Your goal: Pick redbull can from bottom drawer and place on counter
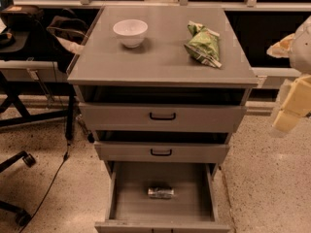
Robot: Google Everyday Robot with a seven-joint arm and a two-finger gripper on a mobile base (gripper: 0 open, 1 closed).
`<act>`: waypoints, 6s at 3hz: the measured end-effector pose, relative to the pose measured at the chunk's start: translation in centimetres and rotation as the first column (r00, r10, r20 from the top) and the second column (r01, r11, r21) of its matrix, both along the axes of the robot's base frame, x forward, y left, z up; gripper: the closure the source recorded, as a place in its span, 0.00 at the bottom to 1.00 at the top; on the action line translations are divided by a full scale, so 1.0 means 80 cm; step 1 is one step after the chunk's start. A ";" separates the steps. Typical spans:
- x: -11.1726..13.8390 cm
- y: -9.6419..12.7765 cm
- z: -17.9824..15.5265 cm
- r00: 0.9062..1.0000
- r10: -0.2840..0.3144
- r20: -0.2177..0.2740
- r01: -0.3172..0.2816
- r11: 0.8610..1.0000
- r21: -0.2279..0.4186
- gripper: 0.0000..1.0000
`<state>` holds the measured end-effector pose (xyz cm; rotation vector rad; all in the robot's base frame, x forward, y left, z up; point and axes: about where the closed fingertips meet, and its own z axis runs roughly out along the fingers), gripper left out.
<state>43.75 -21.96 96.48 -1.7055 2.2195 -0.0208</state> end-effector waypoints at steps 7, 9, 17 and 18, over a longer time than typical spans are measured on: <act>-0.091 -0.008 -0.426 0.920 -0.270 -0.285 0.315 0.940 0.129 0.00; -0.041 0.050 -0.462 0.979 -0.003 -0.204 0.063 0.955 0.289 0.00; 0.075 0.101 -0.648 0.990 -0.093 -0.104 0.126 0.916 0.382 0.00; 0.073 0.102 -0.647 0.991 -0.095 -0.096 0.125 0.909 0.396 0.00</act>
Offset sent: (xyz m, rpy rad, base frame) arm -0.0395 -0.0288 -0.2214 0.2922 0.1950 -0.1993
